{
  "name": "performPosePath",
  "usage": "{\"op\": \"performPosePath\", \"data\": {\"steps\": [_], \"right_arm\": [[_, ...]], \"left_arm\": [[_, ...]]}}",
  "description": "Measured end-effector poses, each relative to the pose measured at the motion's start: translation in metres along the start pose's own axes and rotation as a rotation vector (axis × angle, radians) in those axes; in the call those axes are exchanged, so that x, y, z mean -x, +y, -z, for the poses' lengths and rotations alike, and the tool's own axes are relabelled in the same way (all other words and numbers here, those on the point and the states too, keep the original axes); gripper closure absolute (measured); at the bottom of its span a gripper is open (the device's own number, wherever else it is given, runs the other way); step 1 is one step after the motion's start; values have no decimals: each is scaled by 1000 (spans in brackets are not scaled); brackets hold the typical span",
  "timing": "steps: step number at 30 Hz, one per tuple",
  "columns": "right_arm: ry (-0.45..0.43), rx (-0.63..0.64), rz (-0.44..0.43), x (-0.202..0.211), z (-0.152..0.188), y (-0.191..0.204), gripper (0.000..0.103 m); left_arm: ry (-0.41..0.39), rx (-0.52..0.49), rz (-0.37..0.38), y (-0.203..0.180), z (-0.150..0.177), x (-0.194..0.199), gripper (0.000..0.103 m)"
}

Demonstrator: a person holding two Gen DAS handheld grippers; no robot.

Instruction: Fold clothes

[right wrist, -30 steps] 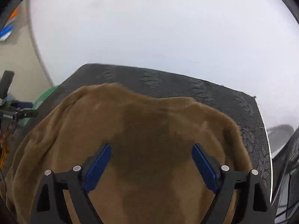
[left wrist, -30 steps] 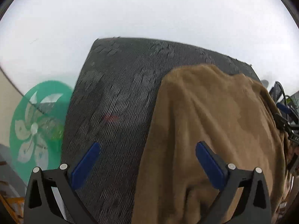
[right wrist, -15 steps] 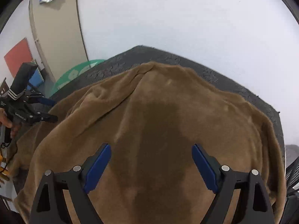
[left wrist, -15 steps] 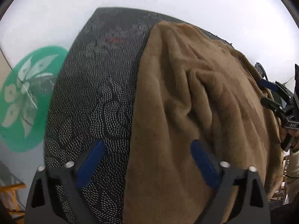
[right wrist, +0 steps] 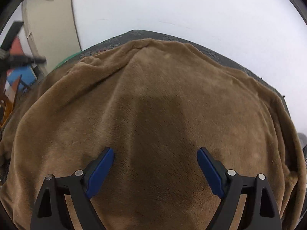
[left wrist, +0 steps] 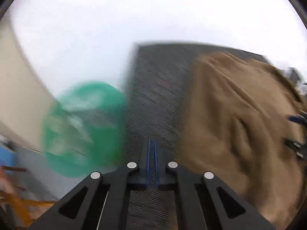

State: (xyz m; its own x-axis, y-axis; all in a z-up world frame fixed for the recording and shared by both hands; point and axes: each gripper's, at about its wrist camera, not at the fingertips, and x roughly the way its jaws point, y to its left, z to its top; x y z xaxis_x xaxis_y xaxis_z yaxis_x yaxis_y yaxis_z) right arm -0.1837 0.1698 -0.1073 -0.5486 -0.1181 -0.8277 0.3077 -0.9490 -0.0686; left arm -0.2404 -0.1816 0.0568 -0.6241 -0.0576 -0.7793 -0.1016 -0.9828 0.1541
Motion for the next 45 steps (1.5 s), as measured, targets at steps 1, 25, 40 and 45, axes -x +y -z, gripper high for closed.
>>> {"op": "performPosePath", "data": {"steps": [1,25,40,45], "right_arm": [[1,-8,-1,-2,1,-1,14],[-17,-31,-23,-16,10,0,11],[-18,-33,-24,-16,12,-3,11],[-20,-33,-22,-16,11,-2,11]], "left_arm": [[-9,16,-19,9,-9,2,98],[191,185,689,-2,107,-9,23],[216,91,651,-31,110,-11,77],[235,47,474,-53,99,-7,94]]}}
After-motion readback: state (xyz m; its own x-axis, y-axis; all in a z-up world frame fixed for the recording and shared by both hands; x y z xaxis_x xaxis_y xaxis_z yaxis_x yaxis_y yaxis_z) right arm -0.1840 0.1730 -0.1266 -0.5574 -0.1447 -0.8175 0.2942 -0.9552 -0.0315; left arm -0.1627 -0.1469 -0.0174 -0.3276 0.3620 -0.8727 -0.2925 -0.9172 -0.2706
